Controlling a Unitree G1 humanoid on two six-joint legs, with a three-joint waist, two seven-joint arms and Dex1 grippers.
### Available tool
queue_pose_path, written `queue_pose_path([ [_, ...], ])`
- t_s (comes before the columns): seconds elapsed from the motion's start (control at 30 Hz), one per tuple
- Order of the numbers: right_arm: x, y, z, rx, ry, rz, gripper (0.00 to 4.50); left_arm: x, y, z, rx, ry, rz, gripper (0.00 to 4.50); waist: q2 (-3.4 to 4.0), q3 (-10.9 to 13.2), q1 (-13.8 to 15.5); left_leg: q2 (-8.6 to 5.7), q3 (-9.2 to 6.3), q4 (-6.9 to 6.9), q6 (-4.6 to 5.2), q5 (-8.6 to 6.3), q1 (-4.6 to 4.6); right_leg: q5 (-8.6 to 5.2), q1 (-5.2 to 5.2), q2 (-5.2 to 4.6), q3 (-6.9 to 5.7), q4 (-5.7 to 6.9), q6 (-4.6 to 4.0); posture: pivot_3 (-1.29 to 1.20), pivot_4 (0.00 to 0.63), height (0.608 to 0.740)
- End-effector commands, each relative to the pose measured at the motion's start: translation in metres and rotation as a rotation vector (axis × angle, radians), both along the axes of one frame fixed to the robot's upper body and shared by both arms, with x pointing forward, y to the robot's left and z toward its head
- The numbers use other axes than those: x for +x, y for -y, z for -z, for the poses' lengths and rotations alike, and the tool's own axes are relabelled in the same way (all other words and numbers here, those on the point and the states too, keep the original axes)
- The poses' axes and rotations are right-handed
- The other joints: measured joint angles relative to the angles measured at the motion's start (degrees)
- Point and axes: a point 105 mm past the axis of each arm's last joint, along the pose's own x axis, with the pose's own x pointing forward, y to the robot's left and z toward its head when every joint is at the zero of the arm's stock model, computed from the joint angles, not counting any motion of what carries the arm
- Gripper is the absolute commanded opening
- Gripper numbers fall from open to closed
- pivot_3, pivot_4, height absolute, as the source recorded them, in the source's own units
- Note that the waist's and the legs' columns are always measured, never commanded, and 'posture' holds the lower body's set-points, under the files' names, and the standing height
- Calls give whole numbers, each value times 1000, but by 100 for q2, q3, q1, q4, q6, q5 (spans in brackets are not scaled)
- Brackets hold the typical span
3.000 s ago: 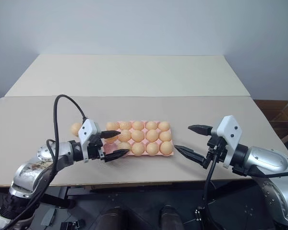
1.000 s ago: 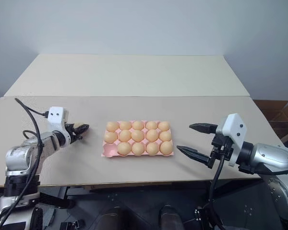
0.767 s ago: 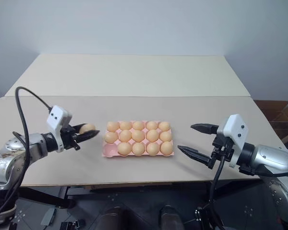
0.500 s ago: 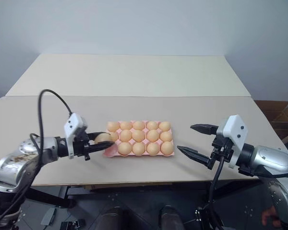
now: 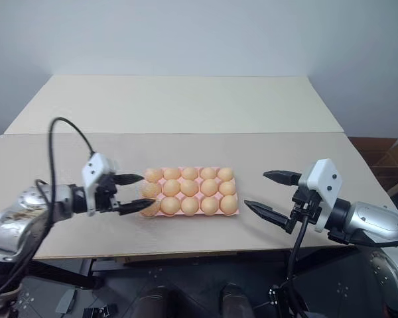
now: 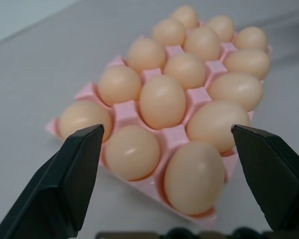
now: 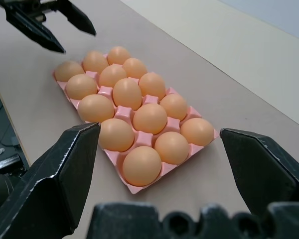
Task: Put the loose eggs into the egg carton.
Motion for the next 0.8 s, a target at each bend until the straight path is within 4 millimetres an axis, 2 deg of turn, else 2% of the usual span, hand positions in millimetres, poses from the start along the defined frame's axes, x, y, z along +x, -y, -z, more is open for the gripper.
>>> queue_pose_path([
  [0.03, 0, -1, -12, -6, 61, -29, 4500, -6, -25, -22, -16, 84, -8, 4463, 0, 0, 2, 0, 1, 0, 0, 0, 1, 0, 1, 0, 0, 0, -1, 0, 150, 740],
  [0.2, 1, 0, -13, -23, 52, -91, 4500, -25, -63, -40, -59, 164, 17, 4463, 1, 1, -5, 4, 7, 2, 0, 0, 2, -13, -1, -2, -1, 0, -22, 0, 150, 740],
  [0.37, 0, 7, -10, -30, 18, -141, 4500, -44, -87, -40, -70, 124, 47, 4463, 2, 1, 28, 4, 10, 1, 0, 0, 1, -18, -1, -5, -3, -1, -31, 0, 150, 740],
  [0.6, 0, 12, -3, -53, -14, -152, 4500, -64, -94, -31, -62, 46, -11, 4463, 2, 1, 33, 9, 12, 1, -1, 0, 0, -19, -3, -6, -4, 0, -32, 0, 150, 740],
  [0.7, -1, 13, -3, -51, -15, -152, 4500, -64, -96, -36, -96, 63, -75, 4463, 2, 1, 41, 9, 11, 1, -1, 0, 2, -19, -3, -6, -4, 3, -31, 0, 150, 740],
  [0.8, -1, 12, -1, -48, -20, -151, 4500, -72, -92, -38, -104, 43, -36, 4463, 2, 1, 44, 10, 11, 1, -1, 0, 5, -21, -2, -4, -5, 4, -32, 0, 150, 740],
])
